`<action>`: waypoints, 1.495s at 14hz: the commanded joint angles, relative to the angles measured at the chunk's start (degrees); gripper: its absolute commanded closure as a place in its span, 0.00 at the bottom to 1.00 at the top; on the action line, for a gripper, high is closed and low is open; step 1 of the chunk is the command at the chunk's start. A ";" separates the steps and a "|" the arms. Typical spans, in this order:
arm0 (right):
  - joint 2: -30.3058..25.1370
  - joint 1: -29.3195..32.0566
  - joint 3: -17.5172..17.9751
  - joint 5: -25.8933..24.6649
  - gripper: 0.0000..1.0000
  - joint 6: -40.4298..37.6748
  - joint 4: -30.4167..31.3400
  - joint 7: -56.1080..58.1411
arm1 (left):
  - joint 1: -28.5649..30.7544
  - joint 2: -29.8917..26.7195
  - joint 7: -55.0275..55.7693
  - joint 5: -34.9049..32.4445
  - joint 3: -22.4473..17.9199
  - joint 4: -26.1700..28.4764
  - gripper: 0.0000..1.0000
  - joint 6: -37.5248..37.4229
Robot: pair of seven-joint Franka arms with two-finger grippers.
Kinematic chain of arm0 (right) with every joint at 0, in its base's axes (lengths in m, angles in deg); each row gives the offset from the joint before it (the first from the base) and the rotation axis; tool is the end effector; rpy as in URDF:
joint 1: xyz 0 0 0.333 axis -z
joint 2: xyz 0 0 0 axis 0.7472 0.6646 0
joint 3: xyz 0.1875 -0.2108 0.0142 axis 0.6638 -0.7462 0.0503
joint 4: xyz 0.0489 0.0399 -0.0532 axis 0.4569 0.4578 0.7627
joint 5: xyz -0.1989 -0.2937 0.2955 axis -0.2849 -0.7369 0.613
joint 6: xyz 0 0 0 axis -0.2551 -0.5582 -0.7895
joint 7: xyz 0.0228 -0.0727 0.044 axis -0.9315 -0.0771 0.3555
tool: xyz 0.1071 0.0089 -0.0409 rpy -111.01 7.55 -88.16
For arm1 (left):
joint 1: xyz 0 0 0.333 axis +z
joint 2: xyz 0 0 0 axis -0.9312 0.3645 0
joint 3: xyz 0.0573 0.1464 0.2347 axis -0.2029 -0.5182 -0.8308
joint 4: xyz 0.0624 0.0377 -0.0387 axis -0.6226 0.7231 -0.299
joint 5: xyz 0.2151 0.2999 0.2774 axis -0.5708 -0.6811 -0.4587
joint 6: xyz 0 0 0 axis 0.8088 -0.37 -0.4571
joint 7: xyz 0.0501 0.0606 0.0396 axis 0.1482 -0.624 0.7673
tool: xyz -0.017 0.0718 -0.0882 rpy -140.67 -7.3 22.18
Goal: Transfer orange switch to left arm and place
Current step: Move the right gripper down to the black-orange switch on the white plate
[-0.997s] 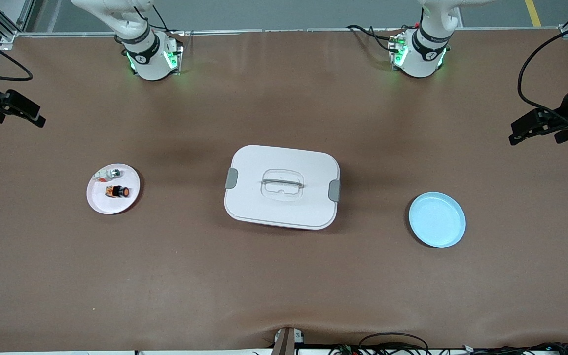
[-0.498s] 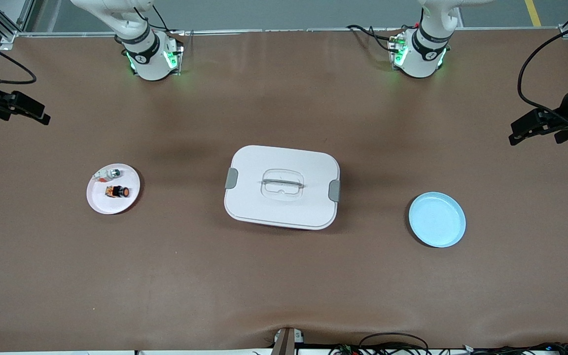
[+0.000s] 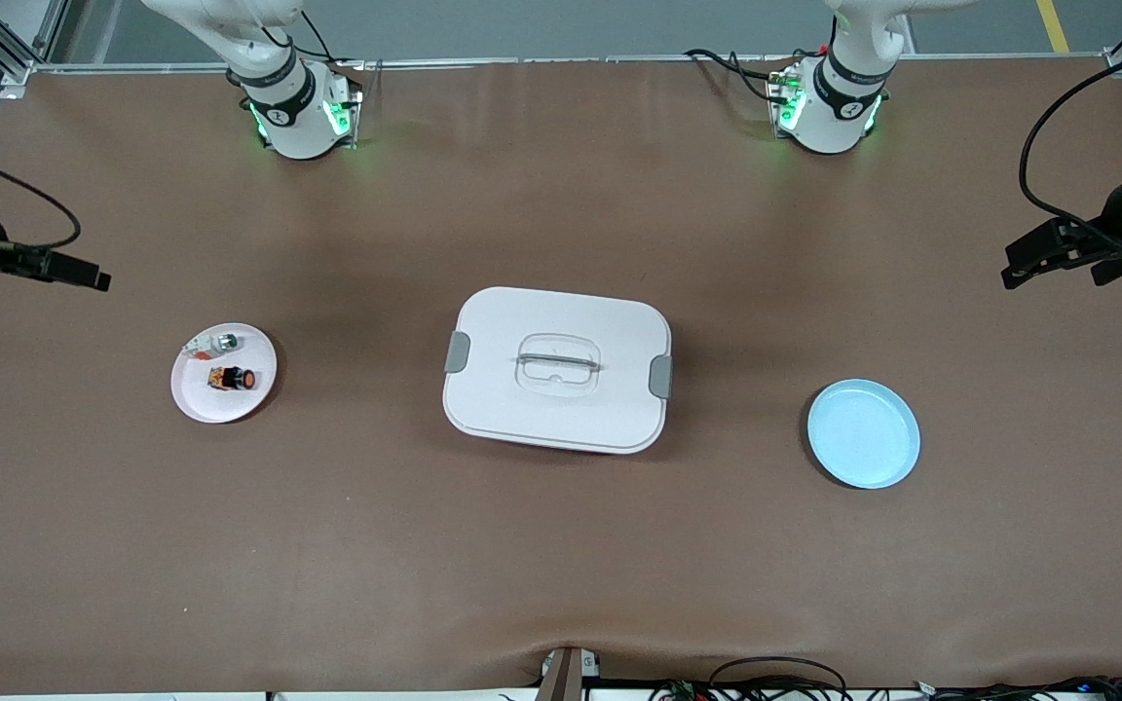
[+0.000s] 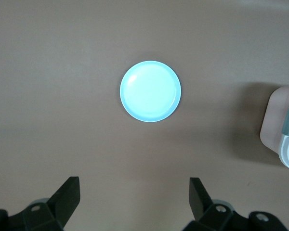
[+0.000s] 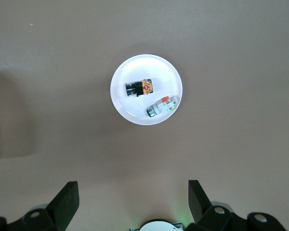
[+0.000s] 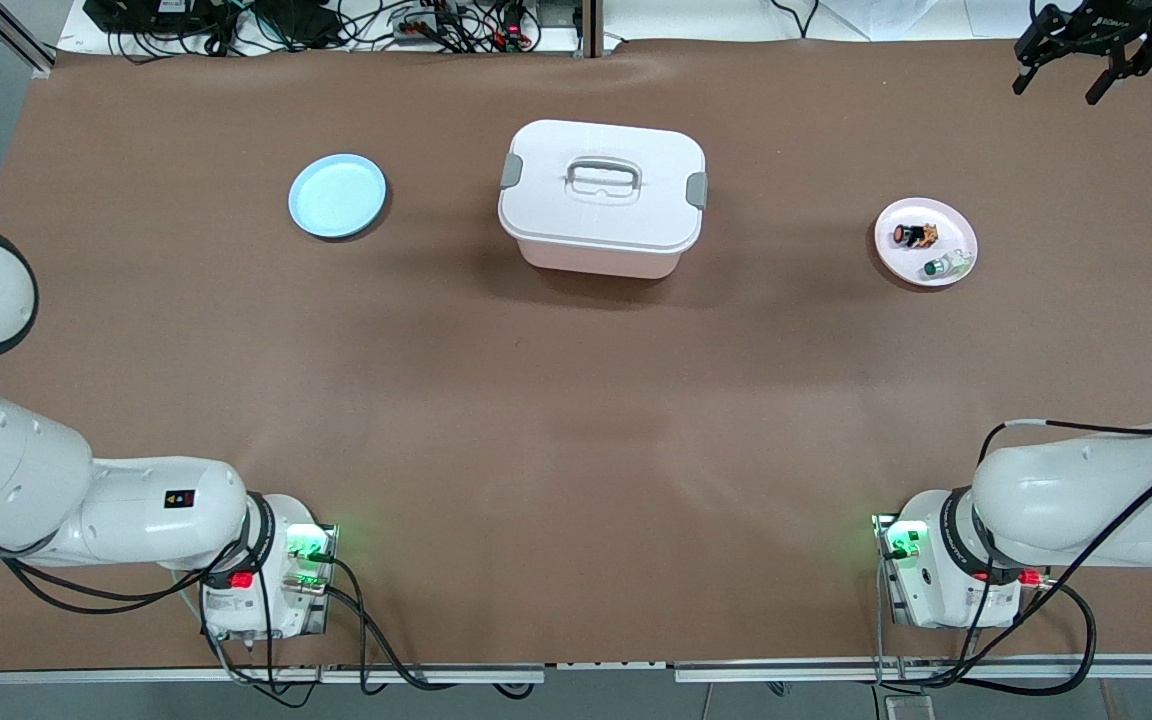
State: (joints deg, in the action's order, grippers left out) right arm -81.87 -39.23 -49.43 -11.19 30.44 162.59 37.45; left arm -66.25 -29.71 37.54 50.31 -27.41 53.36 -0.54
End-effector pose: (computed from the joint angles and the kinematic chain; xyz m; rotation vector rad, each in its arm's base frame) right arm 0.6224 -0.0921 0.4700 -3.0609 0.3187 0.3515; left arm 0.6422 -0.0281 0.5816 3.1409 0.0473 -0.0127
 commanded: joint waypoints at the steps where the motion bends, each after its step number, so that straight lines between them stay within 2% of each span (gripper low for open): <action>1: 3.00 0.90 0.70 0.97 0.00 0.13 -2.05 0.44 | 0.00 0.55 -0.90 0.31 0.01 -0.09 0.00 1.03; 4: 3.45 0.12 0.87 0.97 0.00 7.24 1.63 0.53 | 0.00 1.25 -0.90 0.31 0.01 -0.09 0.00 1.73; 7: 3.45 0.03 1.05 0.97 0.00 16.10 8.47 0.62 | 0.00 2.13 -0.90 0.22 0.09 -0.09 0.00 2.61; 10: 3.45 0.11 0.96 1.06 0.00 24.11 13.68 6.31 | 0.00 2.92 -0.90 0.22 0.01 0.00 0.00 3.58; 14: 6.17 0.29 1.05 1.06 0.00 35.18 19.56 7.03 | 0.17 3.10 -0.90 0.22 0.10 -0.09 0.00 4.46; 21: 14.43 0.12 1.05 2.99 0.00 42.23 20.10 7.12 | 0.26 4.07 -0.82 0.22 0.10 0.88 0.00 5.51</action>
State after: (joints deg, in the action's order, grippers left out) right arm -68.92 -39.29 -48.49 -9.45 71.66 183.07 43.54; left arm -66.26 -25.61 37.54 50.31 -27.40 53.92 4.26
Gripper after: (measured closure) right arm 0.000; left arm 0.000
